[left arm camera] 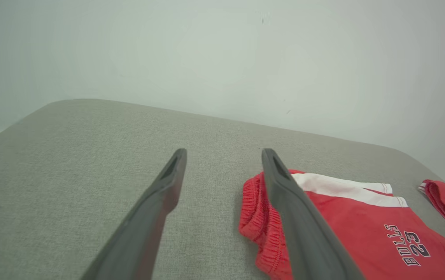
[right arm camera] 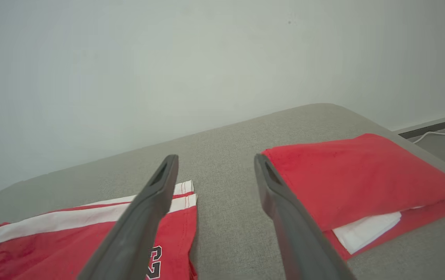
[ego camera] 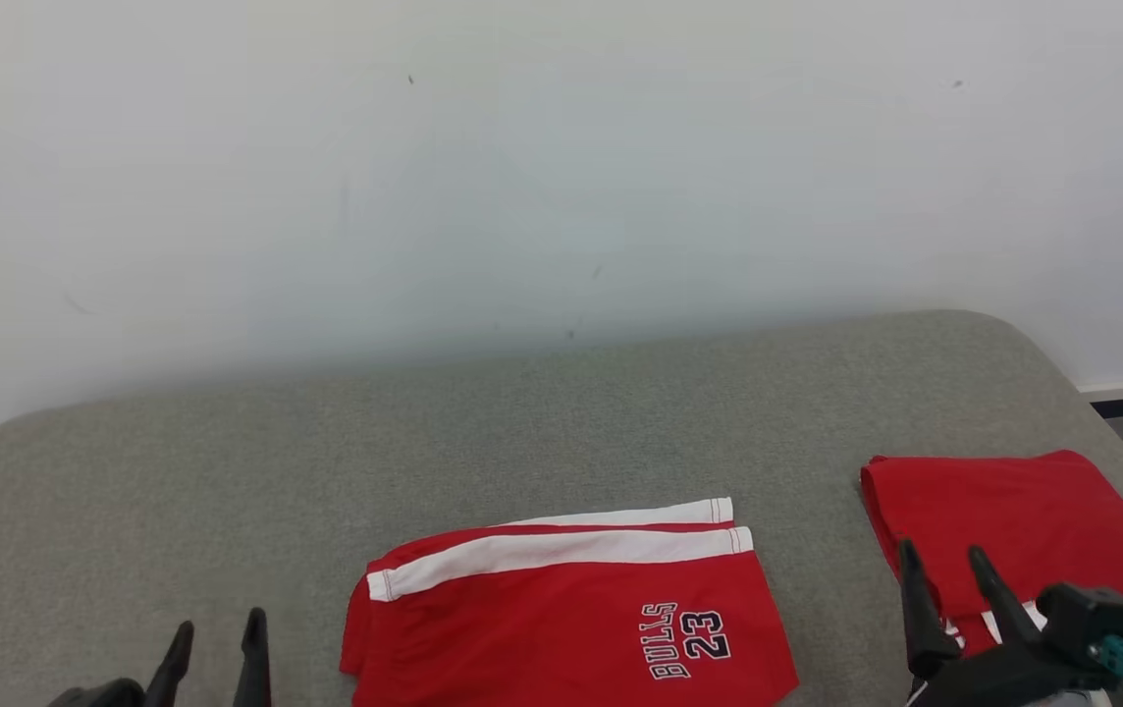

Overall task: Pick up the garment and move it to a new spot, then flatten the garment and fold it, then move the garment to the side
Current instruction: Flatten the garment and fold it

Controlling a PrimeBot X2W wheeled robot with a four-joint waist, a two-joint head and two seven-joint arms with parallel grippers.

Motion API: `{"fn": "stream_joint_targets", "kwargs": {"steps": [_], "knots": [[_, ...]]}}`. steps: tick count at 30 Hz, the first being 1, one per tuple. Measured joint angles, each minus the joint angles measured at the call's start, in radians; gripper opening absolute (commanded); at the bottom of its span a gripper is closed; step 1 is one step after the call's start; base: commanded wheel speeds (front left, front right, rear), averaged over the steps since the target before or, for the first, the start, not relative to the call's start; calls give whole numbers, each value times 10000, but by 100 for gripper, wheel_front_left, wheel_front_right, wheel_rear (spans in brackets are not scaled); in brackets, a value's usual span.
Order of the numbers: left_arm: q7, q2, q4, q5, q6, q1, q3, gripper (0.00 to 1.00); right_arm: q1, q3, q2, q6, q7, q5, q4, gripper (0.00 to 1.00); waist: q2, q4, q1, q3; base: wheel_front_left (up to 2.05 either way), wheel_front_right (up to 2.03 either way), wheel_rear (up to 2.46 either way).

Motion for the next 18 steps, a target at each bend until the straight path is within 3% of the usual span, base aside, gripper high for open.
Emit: {"fn": "stream_joint_targets", "kwargs": {"steps": [18], "knots": [[176, -407, -305, 462, 8, 60, 374, 100, 170, -71, 98, -4, -119, -117, -29, 100, 0, -107, 1, 318, 0, 0, 0]]}}
